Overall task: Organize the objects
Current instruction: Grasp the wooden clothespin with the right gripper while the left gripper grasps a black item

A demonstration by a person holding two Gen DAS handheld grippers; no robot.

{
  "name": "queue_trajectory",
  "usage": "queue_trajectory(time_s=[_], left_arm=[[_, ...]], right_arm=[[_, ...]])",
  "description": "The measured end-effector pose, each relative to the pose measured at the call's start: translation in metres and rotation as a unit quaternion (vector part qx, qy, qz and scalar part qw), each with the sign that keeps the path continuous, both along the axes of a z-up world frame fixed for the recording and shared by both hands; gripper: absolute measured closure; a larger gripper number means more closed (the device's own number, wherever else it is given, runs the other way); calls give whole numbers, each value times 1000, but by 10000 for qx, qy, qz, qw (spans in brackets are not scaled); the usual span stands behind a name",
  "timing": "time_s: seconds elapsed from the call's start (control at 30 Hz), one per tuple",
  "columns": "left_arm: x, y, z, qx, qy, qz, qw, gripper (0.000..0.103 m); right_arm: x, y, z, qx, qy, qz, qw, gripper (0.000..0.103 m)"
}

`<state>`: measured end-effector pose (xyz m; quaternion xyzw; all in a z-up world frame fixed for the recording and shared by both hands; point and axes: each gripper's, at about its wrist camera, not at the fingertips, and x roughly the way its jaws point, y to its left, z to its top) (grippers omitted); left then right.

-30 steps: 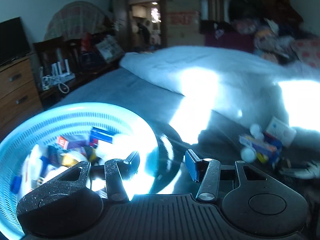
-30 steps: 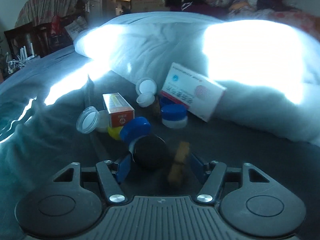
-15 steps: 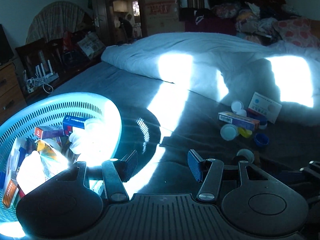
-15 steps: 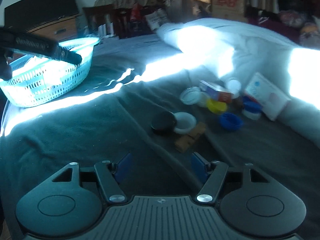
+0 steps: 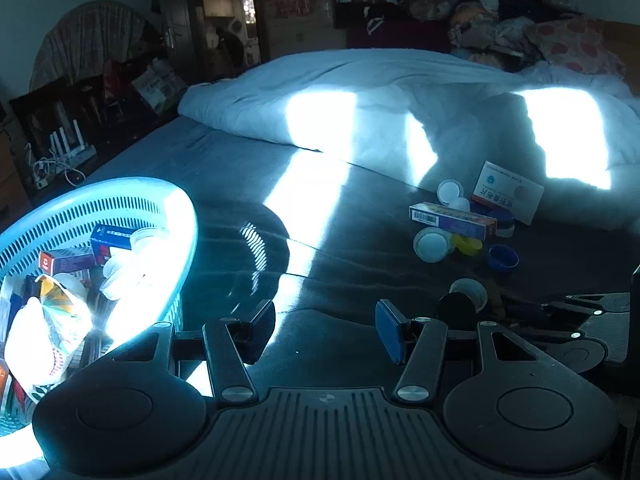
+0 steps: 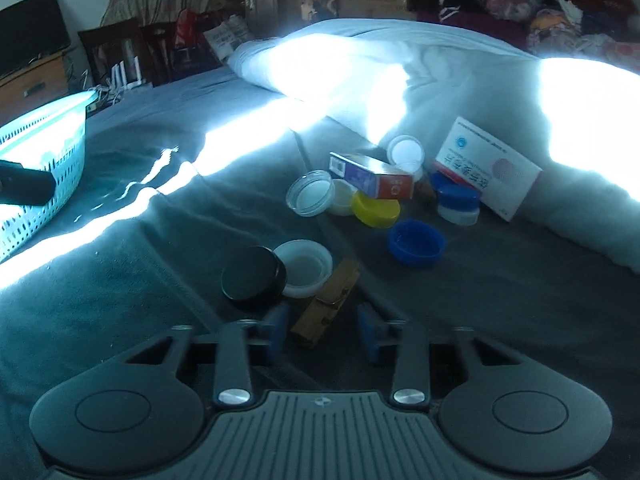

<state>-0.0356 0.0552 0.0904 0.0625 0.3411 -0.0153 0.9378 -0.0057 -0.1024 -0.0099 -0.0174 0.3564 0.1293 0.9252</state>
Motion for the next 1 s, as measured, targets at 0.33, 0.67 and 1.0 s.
queue_trajectory(time_s=[0.33,0.67,1.0], left_arm=[[32,-54,-58,-49,227,-943,9953,47],[56,-89,-87,82,298,-1019,9943,50],[46,-95,-88,122,312,-1107,9933,63]], right_arm=[[-49,-51,1,12,-97,-513,9986,87],[-40,-50,-2,-62,-260,-426,9987,80],[-45,-55,-7,98,-294,-434,9986,88]])
